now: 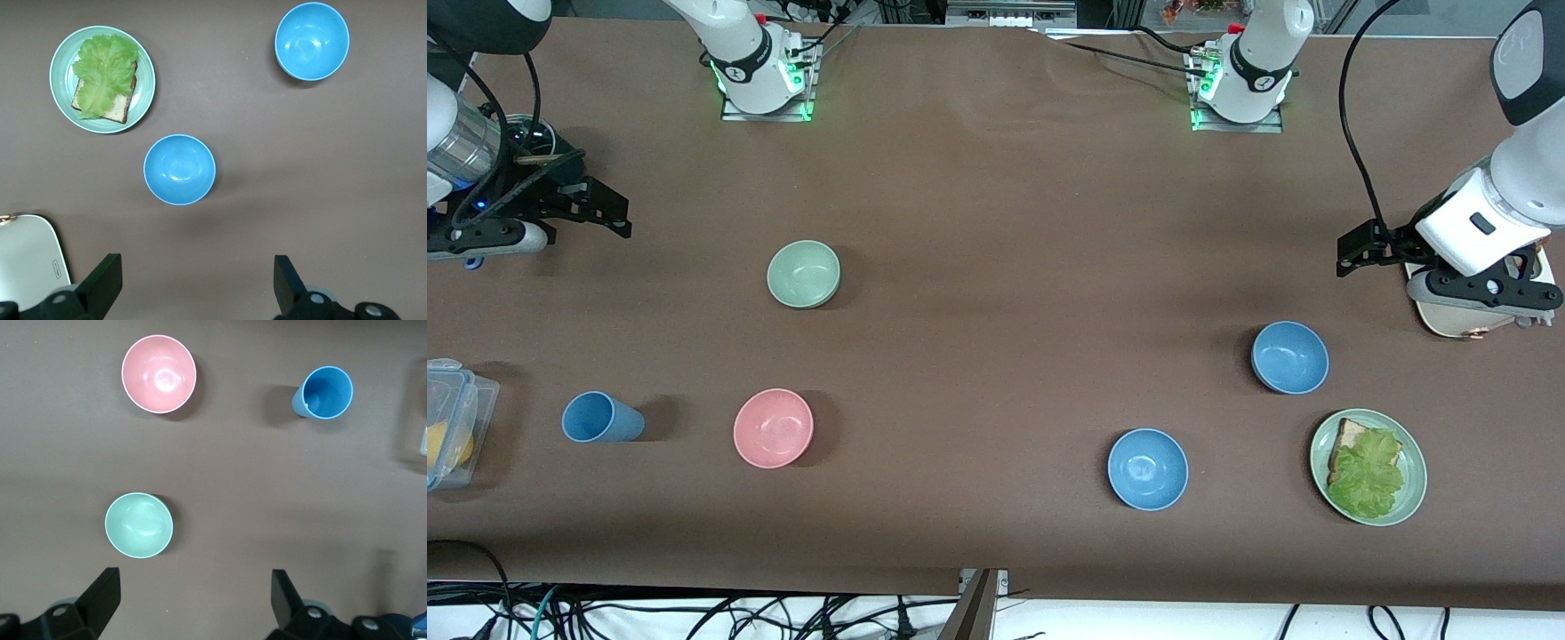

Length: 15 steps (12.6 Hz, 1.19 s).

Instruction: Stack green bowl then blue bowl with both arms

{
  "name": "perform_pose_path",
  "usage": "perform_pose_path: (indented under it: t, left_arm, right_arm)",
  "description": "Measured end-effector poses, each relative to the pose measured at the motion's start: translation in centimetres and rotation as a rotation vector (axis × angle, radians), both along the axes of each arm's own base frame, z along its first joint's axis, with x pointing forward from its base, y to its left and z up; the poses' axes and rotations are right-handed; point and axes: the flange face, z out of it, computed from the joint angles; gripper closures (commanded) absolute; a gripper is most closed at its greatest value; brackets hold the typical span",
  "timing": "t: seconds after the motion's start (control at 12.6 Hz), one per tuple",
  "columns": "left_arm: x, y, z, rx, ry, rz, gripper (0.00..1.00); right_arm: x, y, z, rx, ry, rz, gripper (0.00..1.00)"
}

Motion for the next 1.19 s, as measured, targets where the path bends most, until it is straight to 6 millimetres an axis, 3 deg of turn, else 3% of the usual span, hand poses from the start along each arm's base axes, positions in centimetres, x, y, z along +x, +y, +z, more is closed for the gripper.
perform_pose_path:
  t: [0.64, 0.96, 1.19]
  left_arm:
    - [0.2, 1.0, 0.8, 0.000, -0.017, 0.019, 0.00]
    - [0.3, 3.1, 1.0, 0.000, -0.021, 0.054, 0.00]
    - [0.3, 3.3, 1.0, 0.000, -0.021, 0.056, 0.00]
  right_arm:
    - [0.0, 0.0, 0.0, 0.000, 0.000, -0.001, 0.00]
    - [0.0, 0.0, 0.0, 0.000, 0.000, -0.002, 0.00]
    - [0.0, 0.0, 0.0, 0.000, 0.000, -0.002, 0.00]
